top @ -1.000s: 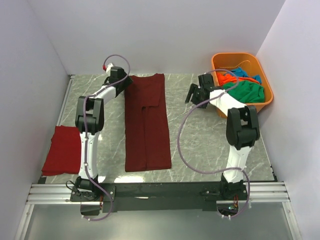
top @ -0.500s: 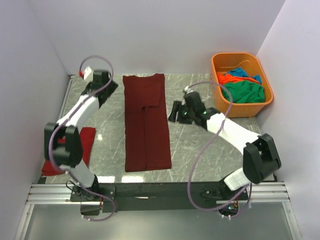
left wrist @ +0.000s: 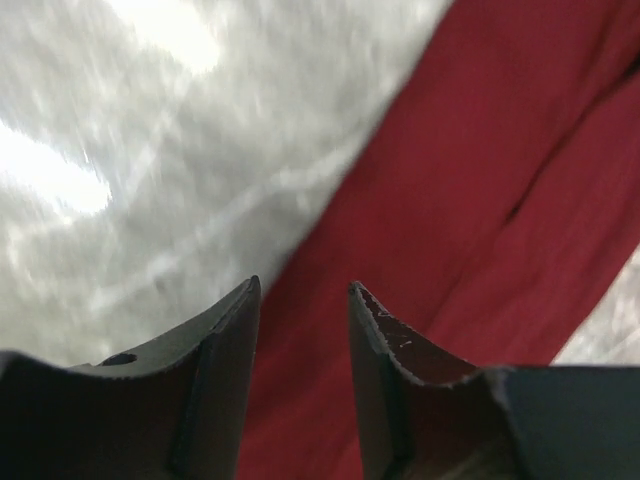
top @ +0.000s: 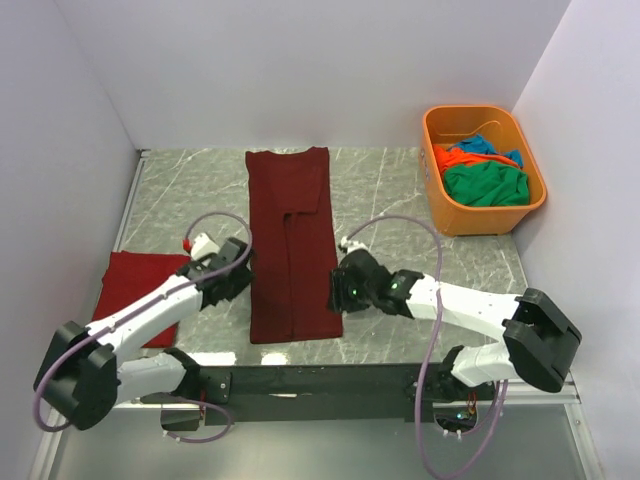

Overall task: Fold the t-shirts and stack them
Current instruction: Fold the tshirt

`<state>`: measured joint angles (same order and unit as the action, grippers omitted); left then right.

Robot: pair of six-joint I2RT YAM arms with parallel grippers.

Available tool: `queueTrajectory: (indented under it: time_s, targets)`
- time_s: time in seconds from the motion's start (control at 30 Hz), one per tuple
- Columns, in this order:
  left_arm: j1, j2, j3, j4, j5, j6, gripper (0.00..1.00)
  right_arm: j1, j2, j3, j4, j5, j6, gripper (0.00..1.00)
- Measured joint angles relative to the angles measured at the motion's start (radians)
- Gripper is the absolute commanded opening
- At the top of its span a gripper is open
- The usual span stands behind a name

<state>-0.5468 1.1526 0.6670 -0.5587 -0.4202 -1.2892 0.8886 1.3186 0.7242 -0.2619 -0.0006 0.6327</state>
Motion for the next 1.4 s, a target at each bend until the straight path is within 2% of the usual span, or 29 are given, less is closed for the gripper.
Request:
queueTrajectory:
  time_s: [0.17, 0.37, 0.57, 0.7, 0.87, 1.03, 1.1, 1.2, 1.33, 1.4]
  targets:
    - [-0.164, -0.023, -0.039, -0.077, -0.031, -0.150, 0.48, 0.089, -0.010, -0.055, -0.001, 0.057, 0.041, 0.50]
    - [-0.288, -0.010, -0.050, -0.192, -0.064, -0.288, 0.49, 0.167, 0.003, -0.062, -0.008, 0.125, 0.083, 0.49]
    - [-0.311, -0.034, -0.093, -0.209, -0.062, -0.326, 0.49, 0.220, 0.060, -0.055, -0.032, 0.195, 0.113, 0.49]
    - [-0.314, -0.113, -0.159, -0.195, -0.038, -0.320, 0.48, 0.238, 0.072, -0.055, -0.042, 0.218, 0.130, 0.41]
    - [-0.317, -0.180, -0.225, -0.153, 0.017, -0.312, 0.47, 0.248, 0.090, -0.055, -0.042, 0.225, 0.145, 0.38]
    - [-0.322, -0.200, -0.245, -0.115, 0.051, -0.305, 0.46, 0.248, 0.091, -0.055, -0.044, 0.229, 0.162, 0.21]
    - [-0.327, -0.211, -0.256, -0.094, 0.064, -0.302, 0.44, 0.248, 0.091, -0.056, -0.045, 0.230, 0.170, 0.15]
    - [-0.330, -0.229, -0.271, -0.072, 0.084, -0.296, 0.39, 0.248, 0.091, -0.061, -0.043, 0.230, 0.183, 0.12]
    - [-0.332, -0.241, -0.287, -0.055, 0.109, -0.287, 0.24, 0.248, 0.080, -0.079, -0.035, 0.233, 0.203, 0.11]
    - [-0.332, -0.242, -0.293, -0.048, 0.120, -0.282, 0.20, 0.248, 0.065, -0.092, -0.037, 0.238, 0.214, 0.11]
